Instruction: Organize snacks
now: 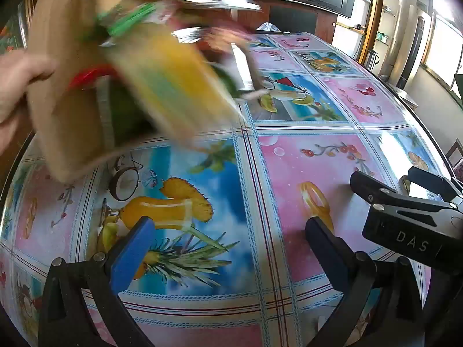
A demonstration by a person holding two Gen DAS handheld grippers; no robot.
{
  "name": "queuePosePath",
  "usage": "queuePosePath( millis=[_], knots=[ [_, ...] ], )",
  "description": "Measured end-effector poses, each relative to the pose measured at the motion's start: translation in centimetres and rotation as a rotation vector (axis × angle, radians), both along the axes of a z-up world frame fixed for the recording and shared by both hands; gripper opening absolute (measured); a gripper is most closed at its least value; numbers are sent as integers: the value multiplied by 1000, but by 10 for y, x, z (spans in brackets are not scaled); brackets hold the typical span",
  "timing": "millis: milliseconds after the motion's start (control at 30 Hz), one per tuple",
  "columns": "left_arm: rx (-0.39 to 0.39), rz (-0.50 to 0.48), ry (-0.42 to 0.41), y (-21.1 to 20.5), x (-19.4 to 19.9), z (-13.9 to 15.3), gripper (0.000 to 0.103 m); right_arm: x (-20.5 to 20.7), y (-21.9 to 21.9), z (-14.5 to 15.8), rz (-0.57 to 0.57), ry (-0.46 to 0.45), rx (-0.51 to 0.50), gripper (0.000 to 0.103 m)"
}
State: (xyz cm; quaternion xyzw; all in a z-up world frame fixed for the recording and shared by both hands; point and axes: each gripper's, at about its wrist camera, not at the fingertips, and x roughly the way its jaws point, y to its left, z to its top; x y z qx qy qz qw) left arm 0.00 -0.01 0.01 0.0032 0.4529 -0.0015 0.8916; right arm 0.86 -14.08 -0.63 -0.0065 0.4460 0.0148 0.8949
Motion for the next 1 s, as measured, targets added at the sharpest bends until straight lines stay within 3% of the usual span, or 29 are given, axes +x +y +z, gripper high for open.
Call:
queuePosePath(
  millis=[1000],
  knots=[
    [2,-11,2,-1,-6,-5,103,0,-1,0,-1,1,-2,102]
  ],
)
